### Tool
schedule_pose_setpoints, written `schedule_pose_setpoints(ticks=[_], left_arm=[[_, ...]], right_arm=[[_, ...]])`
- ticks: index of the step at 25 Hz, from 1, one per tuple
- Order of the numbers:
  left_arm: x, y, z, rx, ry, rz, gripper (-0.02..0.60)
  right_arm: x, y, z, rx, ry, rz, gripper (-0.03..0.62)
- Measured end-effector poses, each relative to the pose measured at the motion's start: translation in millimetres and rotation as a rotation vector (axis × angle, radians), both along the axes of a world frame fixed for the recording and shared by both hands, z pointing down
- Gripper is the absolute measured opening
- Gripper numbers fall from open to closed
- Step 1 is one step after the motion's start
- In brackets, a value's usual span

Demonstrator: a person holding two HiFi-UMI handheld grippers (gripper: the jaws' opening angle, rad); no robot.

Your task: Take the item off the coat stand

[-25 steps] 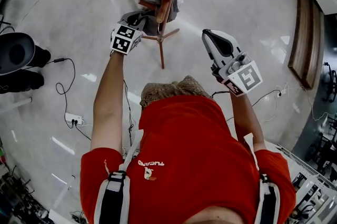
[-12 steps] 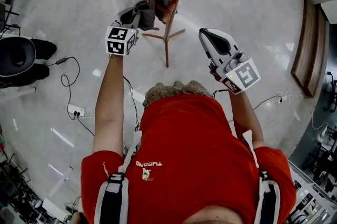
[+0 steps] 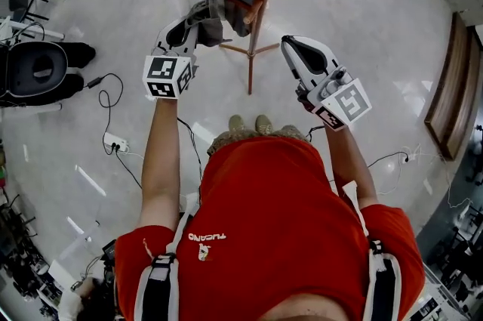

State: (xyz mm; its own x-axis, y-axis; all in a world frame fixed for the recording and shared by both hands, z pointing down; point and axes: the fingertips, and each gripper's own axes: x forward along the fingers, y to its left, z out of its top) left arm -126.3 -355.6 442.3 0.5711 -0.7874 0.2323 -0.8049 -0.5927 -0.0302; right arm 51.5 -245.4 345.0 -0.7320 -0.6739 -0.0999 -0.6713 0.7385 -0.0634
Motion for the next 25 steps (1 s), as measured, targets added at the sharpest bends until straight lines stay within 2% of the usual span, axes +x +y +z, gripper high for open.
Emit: schedule_pose_setpoints(ticks=[7, 13, 25], left_arm=[[-2.2, 61.6, -68.2, -0.001, 0.071, -0.046, 0.025], [6.6, 99.7, -105.4, -0.013, 0.121, -0.052, 0.025], [22.7, 120.6, -117.9, -0.014, 0.112, -0.044, 0.025]], right_arm=[[-17.6, 7.8, -26.8, 0.074, -0.053, -0.053, 0.025], [-21.4, 18.3, -39.3, 0.108, -0.066, -0.063, 0.025], [-16.3, 35.7, -55.2, 0.150, -0.072, -0.051, 0.023]])
